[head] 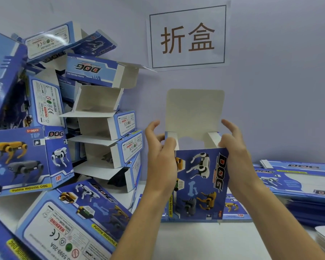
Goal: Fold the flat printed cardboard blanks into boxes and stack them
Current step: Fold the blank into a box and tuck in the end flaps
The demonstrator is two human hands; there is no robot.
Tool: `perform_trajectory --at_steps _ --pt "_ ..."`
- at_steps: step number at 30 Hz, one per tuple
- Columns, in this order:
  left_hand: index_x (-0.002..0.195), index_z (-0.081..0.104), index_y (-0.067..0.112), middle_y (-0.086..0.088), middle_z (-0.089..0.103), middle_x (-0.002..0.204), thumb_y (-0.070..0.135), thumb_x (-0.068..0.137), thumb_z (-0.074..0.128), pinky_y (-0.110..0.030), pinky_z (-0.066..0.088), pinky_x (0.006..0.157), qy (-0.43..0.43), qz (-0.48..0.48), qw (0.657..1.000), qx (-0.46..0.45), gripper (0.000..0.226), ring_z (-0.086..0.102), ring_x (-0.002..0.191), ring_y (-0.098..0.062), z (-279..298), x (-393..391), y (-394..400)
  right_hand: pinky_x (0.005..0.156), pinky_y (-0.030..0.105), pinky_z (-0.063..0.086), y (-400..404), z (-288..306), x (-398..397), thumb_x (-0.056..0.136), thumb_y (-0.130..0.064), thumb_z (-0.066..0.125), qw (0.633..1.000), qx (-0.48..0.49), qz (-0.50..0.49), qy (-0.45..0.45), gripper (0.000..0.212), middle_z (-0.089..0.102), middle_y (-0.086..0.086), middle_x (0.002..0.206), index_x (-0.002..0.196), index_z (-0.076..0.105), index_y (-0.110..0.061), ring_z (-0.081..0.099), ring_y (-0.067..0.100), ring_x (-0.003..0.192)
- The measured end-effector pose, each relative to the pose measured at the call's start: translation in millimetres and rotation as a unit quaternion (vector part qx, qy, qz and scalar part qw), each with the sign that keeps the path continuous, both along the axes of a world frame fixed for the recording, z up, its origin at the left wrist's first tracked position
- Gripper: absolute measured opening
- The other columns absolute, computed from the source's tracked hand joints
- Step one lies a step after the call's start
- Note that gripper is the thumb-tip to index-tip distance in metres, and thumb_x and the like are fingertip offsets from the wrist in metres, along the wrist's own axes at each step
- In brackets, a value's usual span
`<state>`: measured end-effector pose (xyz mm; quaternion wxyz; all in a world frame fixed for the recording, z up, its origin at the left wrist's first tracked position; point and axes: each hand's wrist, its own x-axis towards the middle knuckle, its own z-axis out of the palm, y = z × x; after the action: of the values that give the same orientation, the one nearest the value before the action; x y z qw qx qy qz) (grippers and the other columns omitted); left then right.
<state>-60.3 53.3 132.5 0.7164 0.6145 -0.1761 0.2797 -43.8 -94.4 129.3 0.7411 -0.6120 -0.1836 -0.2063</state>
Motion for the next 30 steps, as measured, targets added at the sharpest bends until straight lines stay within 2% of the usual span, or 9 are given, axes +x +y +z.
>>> perform_trajectory --at_steps 5,8,11,14,18,20,23,27,30 --pt "0.13 0.042 0.048 0.05 0.052 0.068 0.009 0.104 0.036 -0.002 0.04 0.046 -0.004 -0.018 0.999 0.028 0.047 0.049 0.049 0.024 1 1 5 0.049 0.031 0.046 -1 5 -2 0.073 -0.027 0.044 0.997 -0.022 0.076 0.005 0.054 0.061 0.012 0.085 0.12 0.059 -0.048 0.053 0.017 0.052" --pt "0.121 0.046 0.063 0.035 0.062 0.084 0.009 0.102 0.038 -0.012 0.048 0.055 -0.02 -0.02 1.0 0.009 0.057 0.056 0.061 0.008 3 -1 7 0.045 0.029 0.047 2 5 -4 0.076 -0.024 0.042 0.998 -0.023 0.063 -0.004 0.055 0.058 0.009 0.077 0.117 0.056 -0.058 0.05 0.017 0.049" --pt "0.113 0.053 0.062 0.009 0.063 0.097 0.013 0.096 0.042 -0.034 0.05 0.065 -0.017 -0.017 1.0 -0.02 0.053 0.053 0.076 -0.02 3 0 7 0.041 0.025 0.045 5 5 -6 0.075 -0.021 0.043 0.997 0.01 0.082 -0.005 0.053 0.055 0.007 0.071 0.117 0.055 -0.051 0.051 0.015 0.043" --pt "0.103 0.059 0.05 -0.002 0.065 0.1 0.024 0.085 0.046 -0.034 0.048 0.063 -0.032 -0.012 0.999 -0.038 0.034 0.055 0.078 -0.02 2 0 7 0.041 0.026 0.044 5 4 -5 0.075 -0.019 0.045 0.996 0.034 0.081 -0.001 0.04 0.053 0.006 0.067 0.105 0.056 -0.043 0.052 0.015 0.042" --pt "0.081 0.061 0.034 0.001 0.067 0.1 0.017 0.093 0.05 -0.016 0.047 0.053 -0.072 0.005 0.997 -0.025 0.023 0.06 0.078 -0.011 0 1 7 0.045 0.027 0.045 2 1 -3 0.081 -0.014 0.047 0.997 0.045 0.059 -0.016 0.023 0.055 0.002 0.068 0.089 0.061 -0.03 0.057 0.016 0.047" --pt "0.073 0.061 0.031 0.001 0.069 0.106 0.021 0.085 0.047 -0.026 0.053 0.062 -0.075 -0.012 0.996 -0.054 0.021 0.066 0.093 -0.007 -1 1 8 0.05 0.028 0.05 0 -1 -3 0.074 -0.018 0.05 0.993 0.071 0.09 -0.025 0.02 0.064 0.003 0.073 0.083 0.066 -0.026 0.063 0.019 0.056" --pt "0.066 0.061 0.024 -0.003 0.07 0.113 0.01 0.091 0.039 -0.047 0.052 0.079 -0.067 -0.068 0.988 -0.12 0.036 0.065 0.112 -0.033 -2 4 12 0.054 0.032 0.056 -1 -5 -4 0.077 -0.023 0.044 0.974 0.137 0.181 -0.015 0.027 0.071 0.01 0.084 0.086 0.069 -0.016 0.068 0.025 0.066" --pt "0.067 0.055 0.019 0.001 0.071 0.105 0.007 0.096 0.037 -0.038 0.05 0.067 -0.065 -0.036 0.99 -0.12 0.037 0.071 0.094 -0.027 -7 7 13 0.053 0.031 0.054 0 -8 -5 0.089 -0.017 0.034 0.977 0.119 0.178 -0.001 0.031 0.069 0.01 0.079 0.083 0.064 -0.013 0.067 0.024 0.062" --pt "0.075 0.057 0.027 0.005 0.067 0.098 0.027 0.088 0.042 -0.033 0.048 0.059 -0.07 0.003 0.993 -0.092 0.019 0.068 0.087 -0.013 -6 6 9 0.058 0.033 0.055 0 -6 -7 0.083 -0.024 0.041 0.972 0.108 0.208 -0.021 0.032 0.07 0.011 0.088 0.099 0.066 -0.012 0.068 0.026 0.07"
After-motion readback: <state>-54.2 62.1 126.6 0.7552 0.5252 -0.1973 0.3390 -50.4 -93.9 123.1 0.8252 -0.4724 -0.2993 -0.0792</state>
